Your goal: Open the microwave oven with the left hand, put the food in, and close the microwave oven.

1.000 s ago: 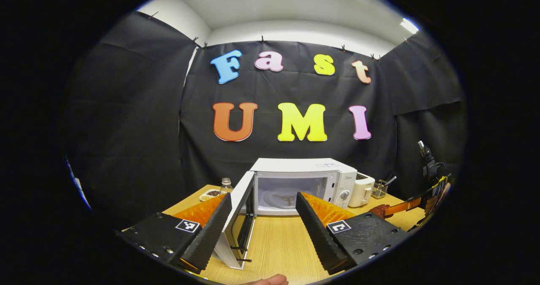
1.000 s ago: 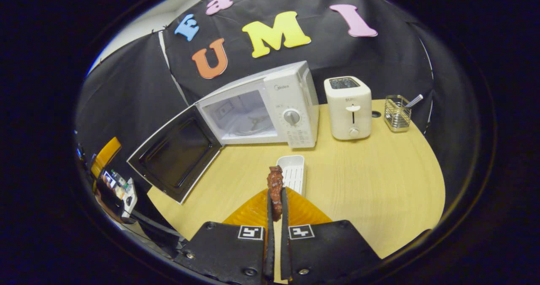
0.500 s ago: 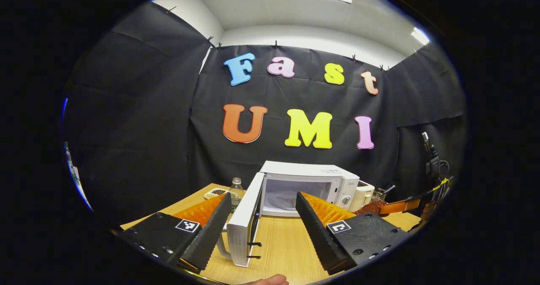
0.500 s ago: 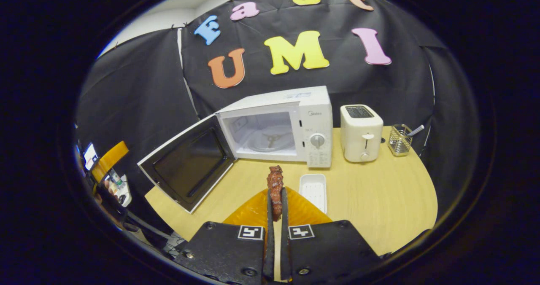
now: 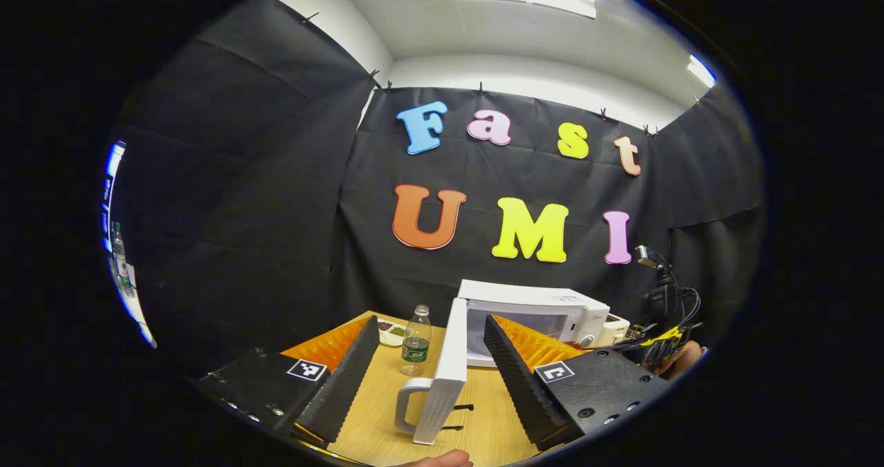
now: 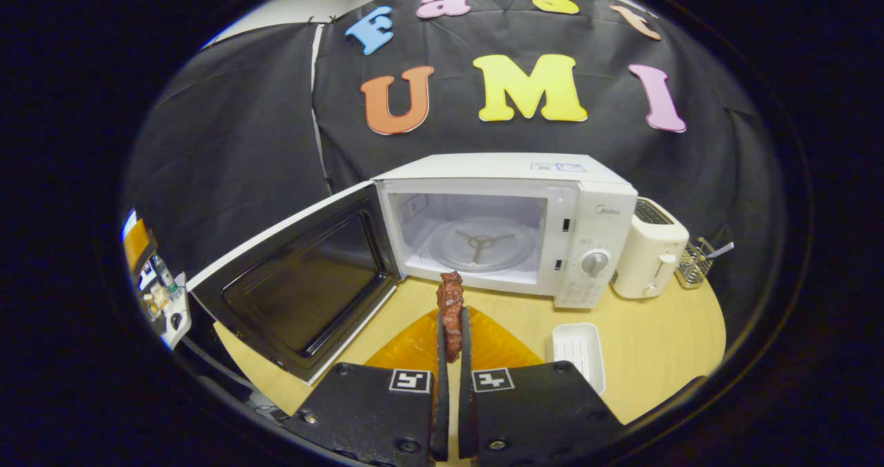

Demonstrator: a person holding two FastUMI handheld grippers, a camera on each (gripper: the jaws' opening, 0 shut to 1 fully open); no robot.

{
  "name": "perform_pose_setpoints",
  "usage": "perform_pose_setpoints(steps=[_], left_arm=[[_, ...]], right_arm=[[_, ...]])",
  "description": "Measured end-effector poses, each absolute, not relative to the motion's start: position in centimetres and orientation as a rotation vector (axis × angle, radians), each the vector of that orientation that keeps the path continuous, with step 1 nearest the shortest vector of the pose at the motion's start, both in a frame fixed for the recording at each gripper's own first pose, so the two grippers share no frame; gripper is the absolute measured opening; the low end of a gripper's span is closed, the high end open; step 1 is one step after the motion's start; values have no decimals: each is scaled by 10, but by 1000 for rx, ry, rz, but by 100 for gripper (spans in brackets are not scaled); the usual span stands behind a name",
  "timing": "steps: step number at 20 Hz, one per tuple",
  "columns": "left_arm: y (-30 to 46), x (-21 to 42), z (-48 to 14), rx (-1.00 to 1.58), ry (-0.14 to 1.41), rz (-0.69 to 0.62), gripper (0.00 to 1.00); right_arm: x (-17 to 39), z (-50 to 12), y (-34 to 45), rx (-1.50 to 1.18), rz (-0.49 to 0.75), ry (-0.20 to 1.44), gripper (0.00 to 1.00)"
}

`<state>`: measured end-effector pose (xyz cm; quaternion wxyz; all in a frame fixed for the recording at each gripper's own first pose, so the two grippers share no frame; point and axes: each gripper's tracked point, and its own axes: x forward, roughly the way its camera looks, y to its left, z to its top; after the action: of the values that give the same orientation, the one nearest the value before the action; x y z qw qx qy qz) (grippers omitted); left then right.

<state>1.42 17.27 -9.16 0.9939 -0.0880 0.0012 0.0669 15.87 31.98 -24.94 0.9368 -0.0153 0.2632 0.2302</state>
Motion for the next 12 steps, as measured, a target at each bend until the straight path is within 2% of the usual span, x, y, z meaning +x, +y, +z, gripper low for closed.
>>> perform_pose_setpoints(steps=[1,12], left_arm=[[178,16,-95,-176,12,138,94],[196,25,-130,-163,107,164,93]], right_arm=[[171,-254,326,-26,453,535,9],[268,-291,395,-34,297,468,8]])
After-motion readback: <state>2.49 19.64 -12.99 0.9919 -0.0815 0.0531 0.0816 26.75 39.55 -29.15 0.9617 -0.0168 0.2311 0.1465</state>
